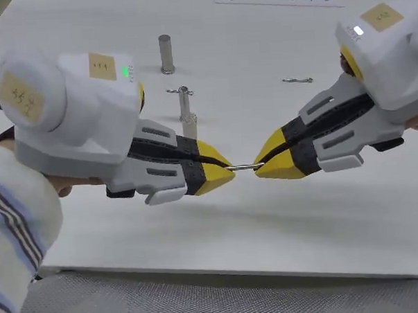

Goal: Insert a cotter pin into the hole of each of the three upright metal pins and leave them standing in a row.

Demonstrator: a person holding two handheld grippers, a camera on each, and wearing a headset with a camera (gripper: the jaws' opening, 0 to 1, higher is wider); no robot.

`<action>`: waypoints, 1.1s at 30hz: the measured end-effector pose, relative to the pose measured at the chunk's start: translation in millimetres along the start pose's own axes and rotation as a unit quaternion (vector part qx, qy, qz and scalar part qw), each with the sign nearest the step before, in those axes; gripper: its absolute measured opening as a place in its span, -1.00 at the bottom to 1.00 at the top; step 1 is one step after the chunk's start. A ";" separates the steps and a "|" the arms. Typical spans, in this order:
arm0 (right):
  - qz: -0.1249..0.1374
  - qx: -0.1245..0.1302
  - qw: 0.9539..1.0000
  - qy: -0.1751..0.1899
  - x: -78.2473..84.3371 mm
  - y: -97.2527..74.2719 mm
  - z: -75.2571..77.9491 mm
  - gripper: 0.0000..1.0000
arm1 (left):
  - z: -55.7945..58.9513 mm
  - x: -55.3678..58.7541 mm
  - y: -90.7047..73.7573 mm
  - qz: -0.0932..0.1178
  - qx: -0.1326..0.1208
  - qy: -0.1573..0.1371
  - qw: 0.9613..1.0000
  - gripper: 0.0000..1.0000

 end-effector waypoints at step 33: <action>0.001 0.129 0.987 0.095 7.9 12.5 63.3 -0.94 | -84.4 62.2 -14.7 -0.053 -0.141 -0.064 0.986 -0.28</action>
Point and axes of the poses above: the centre of the closed fingertips' face, and the gripper's own axes: y roughly forward along the fingers, z roughly to its right, x roughly out of its underside, the point moved 1 cm from there along -y, roughly backward along the fingers, and after that the axes turned 6 degrees about y, right-handed, at the moved point
